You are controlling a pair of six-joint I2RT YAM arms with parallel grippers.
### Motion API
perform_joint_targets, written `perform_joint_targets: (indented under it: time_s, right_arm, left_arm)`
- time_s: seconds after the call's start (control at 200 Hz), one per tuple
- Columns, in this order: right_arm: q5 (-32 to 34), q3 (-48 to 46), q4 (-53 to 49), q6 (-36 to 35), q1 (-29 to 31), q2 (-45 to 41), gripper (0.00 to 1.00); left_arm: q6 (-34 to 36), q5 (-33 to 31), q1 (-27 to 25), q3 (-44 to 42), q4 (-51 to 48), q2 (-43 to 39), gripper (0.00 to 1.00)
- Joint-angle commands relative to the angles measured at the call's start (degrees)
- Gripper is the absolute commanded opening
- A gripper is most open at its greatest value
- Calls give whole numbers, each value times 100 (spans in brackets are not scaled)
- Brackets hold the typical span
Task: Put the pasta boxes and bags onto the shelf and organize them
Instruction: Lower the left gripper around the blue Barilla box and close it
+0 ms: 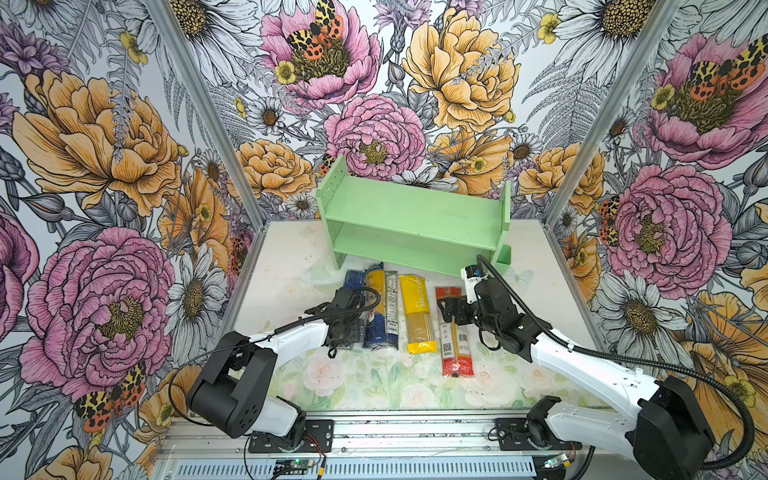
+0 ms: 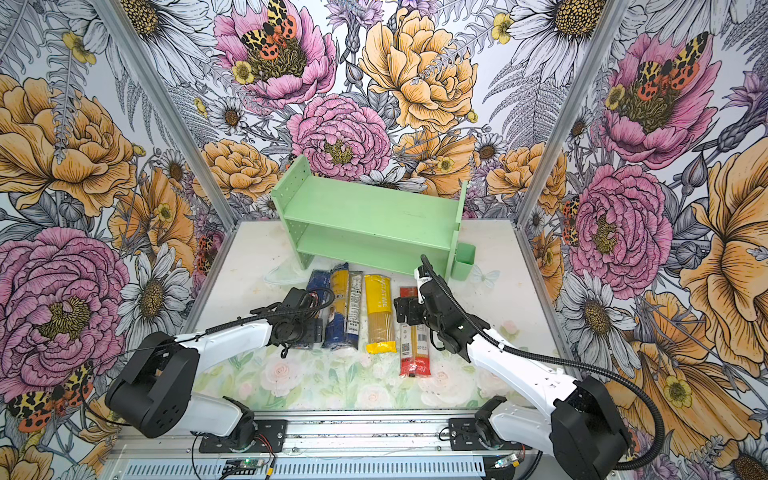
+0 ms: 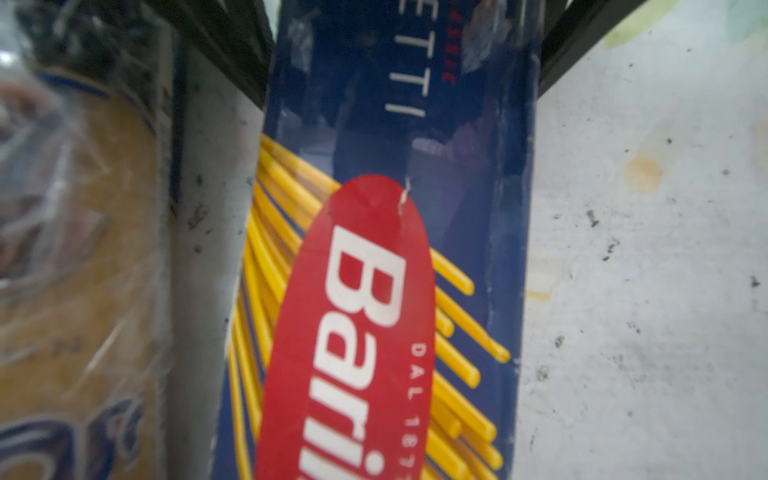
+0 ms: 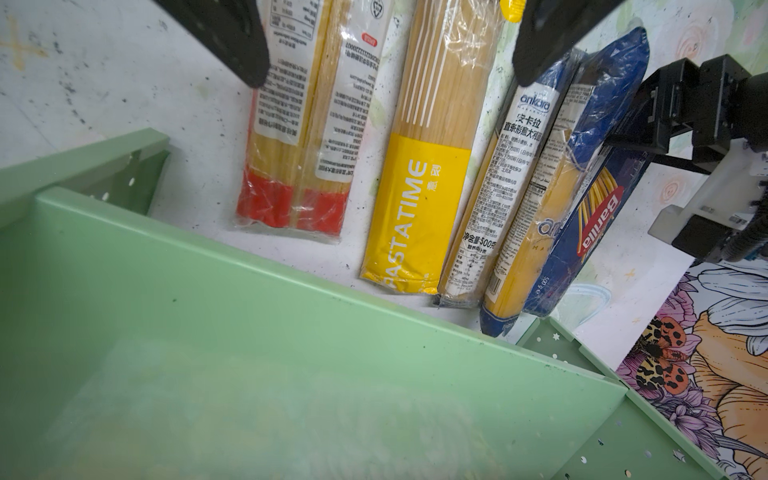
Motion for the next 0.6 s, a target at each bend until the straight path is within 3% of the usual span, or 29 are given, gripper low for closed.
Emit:
perform_joint_targets:
  time_s: [0.0,0.15,0.596]
  right_arm:
    - [-62,33,160,-107,34,-156,94]
    - [-50,16,159,-107,43,-210,93]
    - [-9,-64,158,-107,40,-392,93]
  left_arm:
    - [41,269,-10,77,74,69,83]
    - [-13,274,-55,34,77,25,76]
    - [-501,92,-532,-81,248,354,80]
